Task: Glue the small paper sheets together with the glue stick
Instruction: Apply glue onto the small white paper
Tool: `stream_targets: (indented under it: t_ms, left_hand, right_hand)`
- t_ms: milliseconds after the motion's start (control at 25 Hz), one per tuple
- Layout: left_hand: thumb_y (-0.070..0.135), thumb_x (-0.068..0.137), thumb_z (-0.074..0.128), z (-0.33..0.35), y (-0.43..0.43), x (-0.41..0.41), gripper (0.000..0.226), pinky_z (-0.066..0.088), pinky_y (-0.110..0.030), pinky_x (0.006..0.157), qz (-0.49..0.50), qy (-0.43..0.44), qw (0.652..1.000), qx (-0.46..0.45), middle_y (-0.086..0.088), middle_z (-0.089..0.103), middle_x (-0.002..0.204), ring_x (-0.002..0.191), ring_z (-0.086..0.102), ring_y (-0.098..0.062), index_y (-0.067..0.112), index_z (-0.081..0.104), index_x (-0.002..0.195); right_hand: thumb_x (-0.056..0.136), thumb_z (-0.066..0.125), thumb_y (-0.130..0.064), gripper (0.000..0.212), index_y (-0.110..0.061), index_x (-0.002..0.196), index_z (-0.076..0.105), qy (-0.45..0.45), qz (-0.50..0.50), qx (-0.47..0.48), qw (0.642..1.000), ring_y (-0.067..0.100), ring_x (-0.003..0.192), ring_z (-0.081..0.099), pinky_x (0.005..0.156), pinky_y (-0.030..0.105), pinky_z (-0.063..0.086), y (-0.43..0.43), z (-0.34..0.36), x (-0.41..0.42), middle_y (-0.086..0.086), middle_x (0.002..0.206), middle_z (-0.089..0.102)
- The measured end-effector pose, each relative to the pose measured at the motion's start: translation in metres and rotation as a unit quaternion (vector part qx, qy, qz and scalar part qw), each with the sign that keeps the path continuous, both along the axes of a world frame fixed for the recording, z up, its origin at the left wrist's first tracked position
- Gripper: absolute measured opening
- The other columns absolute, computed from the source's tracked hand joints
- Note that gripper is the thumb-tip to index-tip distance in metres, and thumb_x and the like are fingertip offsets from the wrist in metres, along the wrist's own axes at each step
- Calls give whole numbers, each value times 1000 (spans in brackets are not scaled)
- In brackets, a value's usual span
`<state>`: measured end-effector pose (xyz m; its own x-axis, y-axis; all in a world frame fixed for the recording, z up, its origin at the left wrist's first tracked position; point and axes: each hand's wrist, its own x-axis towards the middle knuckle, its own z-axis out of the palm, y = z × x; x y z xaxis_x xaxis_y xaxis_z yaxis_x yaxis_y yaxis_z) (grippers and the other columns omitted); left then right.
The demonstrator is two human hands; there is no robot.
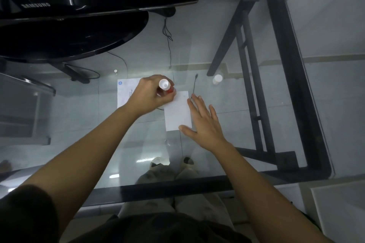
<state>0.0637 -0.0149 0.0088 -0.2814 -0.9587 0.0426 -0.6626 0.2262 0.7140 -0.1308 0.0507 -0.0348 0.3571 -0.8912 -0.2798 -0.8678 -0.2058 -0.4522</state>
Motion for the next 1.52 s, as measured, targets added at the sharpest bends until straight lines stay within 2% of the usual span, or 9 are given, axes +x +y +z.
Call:
stream_targets:
  t_ms: [280,600,680,760,880,960,1080,1200,1520]
  left_hand:
    - [21,71,78,-6,61,7,21,46,-10,65,-71,7,997,35,-4,69,83,68,60,-10,10,68,86]
    - [24,74,75,-5,7,24,13,52,-18,67,74,88,991,68,2,69,87,76,63,-10,20,67,84]
    - [21,76,72,-6,9,21,10,52,-21,75,168,290,925,180,0,68,88,84,64,-13,20,68,86]
    - [14,82,63,-5,13,13,5,54,-23,74,266,511,768,280,-4,69,81,80,66,-16,13,68,82]
    - [15,83,64,-4,12,8,10,57,-25,65,363,621,594,362,-10,72,75,74,70,-19,6,64,87]
    - [20,83,64,1,1,6,25,56,-28,65,320,584,638,387,-6,74,82,81,70,-18,9,58,105]
    - [26,84,63,10,-24,-4,35,45,-26,77,164,366,853,336,4,70,107,96,63,-8,20,54,117]
    - [22,82,67,17,-54,-20,39,46,-29,91,63,167,963,204,-3,65,112,100,61,-15,16,54,118]
    - [21,78,72,2,-86,-49,43,43,-30,86,-40,-38,997,61,-14,64,112,100,60,-29,8,52,114]
  right_hand:
    - [87,46,-53,81,-20,144,-1,7,4,4,1000,16,141,-10,111,37,-11,0,2,0,1,156,-5]
    - [87,46,-52,80,-21,144,-2,-2,3,1,1000,11,140,-10,107,32,-15,0,-3,1,-1,156,-5]
    - [88,45,-52,80,-21,144,-3,-4,4,-1,1000,8,139,-12,107,30,-17,0,-4,0,-2,156,-6]
    - [88,45,-52,80,-21,144,-3,-4,6,0,1000,9,139,-13,107,30,-17,0,-4,-1,-1,156,-6]
    - [88,44,-53,81,-21,144,-4,4,5,1,1000,10,139,-13,107,31,-17,0,-4,1,-2,156,-7]
    - [88,45,-54,81,-22,144,-4,6,2,2,1000,11,140,-13,107,32,-17,0,-3,1,-2,156,-7]
    - [88,45,-53,81,-21,144,-4,-1,4,7,1000,11,140,-13,107,33,-17,0,-2,0,-2,156,-7]
    - [87,46,-53,82,-21,144,-4,9,3,7,1000,13,140,-12,106,33,-17,-1,-2,1,-1,156,-7]
    - [88,43,-53,80,-20,144,-5,5,7,6,1000,13,140,-12,107,33,-16,-1,-2,-1,-1,156,-8]
